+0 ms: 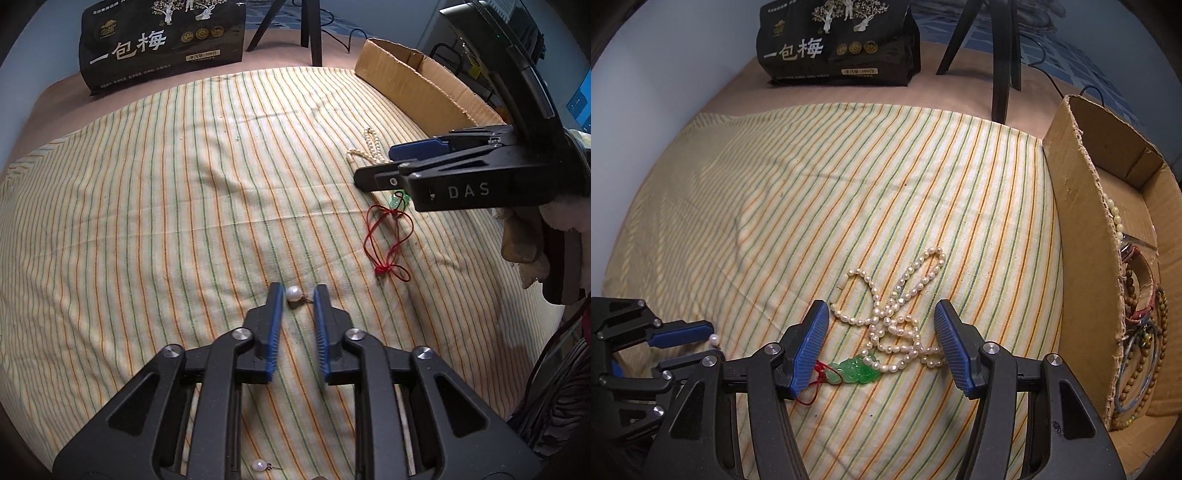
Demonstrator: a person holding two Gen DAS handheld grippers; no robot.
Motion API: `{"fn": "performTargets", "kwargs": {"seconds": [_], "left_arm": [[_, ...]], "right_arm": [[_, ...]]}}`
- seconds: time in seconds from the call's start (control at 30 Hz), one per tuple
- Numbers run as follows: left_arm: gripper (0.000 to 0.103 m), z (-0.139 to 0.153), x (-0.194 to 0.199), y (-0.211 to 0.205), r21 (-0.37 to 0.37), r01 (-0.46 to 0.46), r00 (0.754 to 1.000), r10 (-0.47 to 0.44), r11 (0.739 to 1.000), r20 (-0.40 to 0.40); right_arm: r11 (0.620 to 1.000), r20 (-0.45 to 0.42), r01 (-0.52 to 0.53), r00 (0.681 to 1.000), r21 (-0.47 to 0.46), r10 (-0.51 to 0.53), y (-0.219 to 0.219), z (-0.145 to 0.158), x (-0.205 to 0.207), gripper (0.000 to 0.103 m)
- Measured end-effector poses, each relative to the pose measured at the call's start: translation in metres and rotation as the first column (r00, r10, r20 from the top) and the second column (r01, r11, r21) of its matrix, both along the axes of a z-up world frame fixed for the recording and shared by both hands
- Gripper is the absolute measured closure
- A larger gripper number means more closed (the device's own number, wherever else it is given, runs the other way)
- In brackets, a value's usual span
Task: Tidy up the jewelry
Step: 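Close right gripper on the pearl necklace while left gripper lowers to the pearl earring, then close left gripper on the pearl earring while right gripper lifts the necklace toward the box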
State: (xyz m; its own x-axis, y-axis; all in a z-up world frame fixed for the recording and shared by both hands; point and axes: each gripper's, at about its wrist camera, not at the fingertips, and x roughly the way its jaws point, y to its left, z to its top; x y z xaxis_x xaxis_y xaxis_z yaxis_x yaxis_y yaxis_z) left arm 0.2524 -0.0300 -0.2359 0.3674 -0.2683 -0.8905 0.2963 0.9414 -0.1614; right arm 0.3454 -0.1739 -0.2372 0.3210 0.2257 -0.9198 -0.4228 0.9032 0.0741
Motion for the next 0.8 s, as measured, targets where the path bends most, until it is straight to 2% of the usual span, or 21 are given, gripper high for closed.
{"fn": "performTargets", "kwargs": {"seconds": [0.17, 0.27, 0.33, 0.4, 0.63, 0.8], "left_arm": [[0.093, -0.002, 0.004, 0.001, -0.001, -0.006, 1.0, 0.006, 1.0, 0.003], [0.094, -0.002, 0.004, 0.001, 0.004, -0.007, 1.0, 0.007, 1.0, 0.008], [0.094, -0.001, 0.004, 0.001, 0.005, -0.009, 1.0, 0.009, 1.0, 0.01], [0.094, 0.0, 0.002, 0.001, 0.005, -0.011, 1.0, 0.011, 1.0, 0.011], [0.094, 0.009, -0.001, 0.005, -0.006, -0.029, 0.999, 0.029, 1.0, 0.023], [0.094, 0.021, -0.004, 0.01, -0.031, -0.049, 0.998, 0.05, 0.998, 0.043]], "right_arm": [[0.999, 0.011, -0.008, 1.0, -0.032, 0.008, 0.003, -0.001, -0.003, 0.046], [0.999, 0.021, -0.001, 1.0, -0.039, 0.002, 0.002, 0.002, -0.004, 0.066], [1.0, 0.013, 0.011, 1.0, -0.01, -0.011, -0.002, 0.003, -0.002, 0.087], [1.0, 0.008, 0.021, 1.0, 0.013, -0.021, -0.005, 0.003, -0.002, 0.093], [0.998, 0.013, 0.033, 0.999, 0.054, -0.034, -0.01, 0.011, -0.003, 0.097], [0.994, 0.058, 0.036, 0.997, 0.104, -0.043, -0.013, 0.035, -0.008, 0.097]]}}
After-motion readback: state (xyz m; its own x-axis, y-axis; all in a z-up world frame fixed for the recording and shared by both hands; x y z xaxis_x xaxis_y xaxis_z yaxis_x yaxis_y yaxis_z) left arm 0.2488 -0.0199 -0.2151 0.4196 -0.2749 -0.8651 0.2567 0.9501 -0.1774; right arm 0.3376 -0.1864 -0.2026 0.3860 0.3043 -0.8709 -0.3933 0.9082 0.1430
